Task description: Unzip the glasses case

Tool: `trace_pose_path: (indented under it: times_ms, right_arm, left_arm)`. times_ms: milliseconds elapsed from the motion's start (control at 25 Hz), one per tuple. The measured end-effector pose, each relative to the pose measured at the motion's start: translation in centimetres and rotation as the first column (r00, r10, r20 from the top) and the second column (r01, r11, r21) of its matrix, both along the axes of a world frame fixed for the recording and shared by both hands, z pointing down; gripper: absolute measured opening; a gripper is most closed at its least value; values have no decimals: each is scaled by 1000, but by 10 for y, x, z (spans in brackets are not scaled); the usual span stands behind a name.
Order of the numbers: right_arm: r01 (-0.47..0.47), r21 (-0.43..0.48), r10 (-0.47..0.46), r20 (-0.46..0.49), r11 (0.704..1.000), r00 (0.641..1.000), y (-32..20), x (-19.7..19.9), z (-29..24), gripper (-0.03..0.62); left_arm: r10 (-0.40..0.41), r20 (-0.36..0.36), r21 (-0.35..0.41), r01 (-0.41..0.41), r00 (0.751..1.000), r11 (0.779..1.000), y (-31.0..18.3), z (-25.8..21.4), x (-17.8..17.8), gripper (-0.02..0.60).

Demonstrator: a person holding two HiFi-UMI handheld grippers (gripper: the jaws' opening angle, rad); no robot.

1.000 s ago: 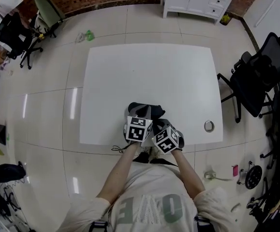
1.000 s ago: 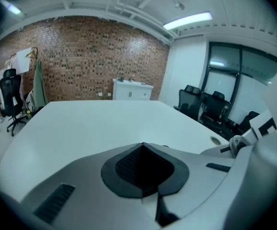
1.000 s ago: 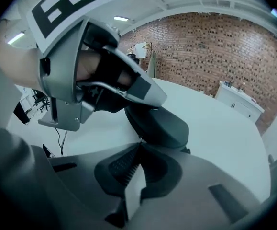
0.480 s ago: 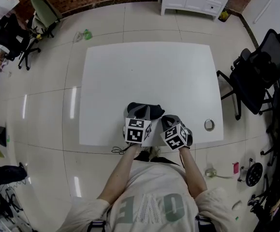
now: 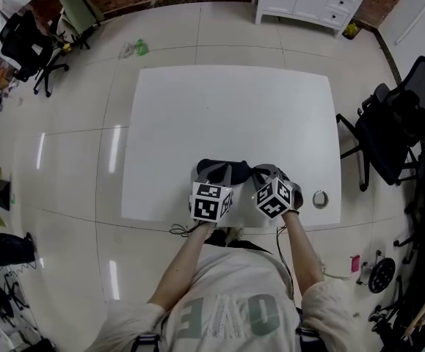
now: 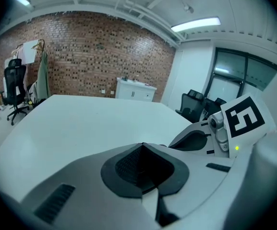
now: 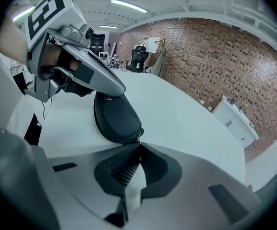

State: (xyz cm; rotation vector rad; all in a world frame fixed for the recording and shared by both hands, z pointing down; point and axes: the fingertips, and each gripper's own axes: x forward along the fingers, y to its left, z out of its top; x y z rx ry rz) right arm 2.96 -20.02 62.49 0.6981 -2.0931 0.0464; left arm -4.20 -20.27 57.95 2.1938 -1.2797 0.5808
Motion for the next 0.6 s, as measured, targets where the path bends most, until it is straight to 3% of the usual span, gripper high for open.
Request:
trace_pose_path:
  times_ms: [160, 280, 400, 600]
  right_arm:
    - [-36, -3, 36, 30, 999, 999, 0, -4, -3, 0]
    - [-57, -2, 57, 43, 998, 997, -4, -1, -3, 0]
    - [-69, -7, 70, 53, 998, 996, 1, -2, -2, 0]
    - [-44, -15, 44, 56, 999, 997, 24, -5, -7, 0]
  left_arm:
    - [-77, -113, 8, 78, 991, 997, 15, -15, -13, -8]
    - [-100, -186, -91, 85, 977, 992, 35, -4, -4, -8]
    - [-137, -194, -177, 102, 971, 979, 50, 16, -7, -8]
    - [-229, -178, -197, 193, 957, 961, 50, 26, -40, -8]
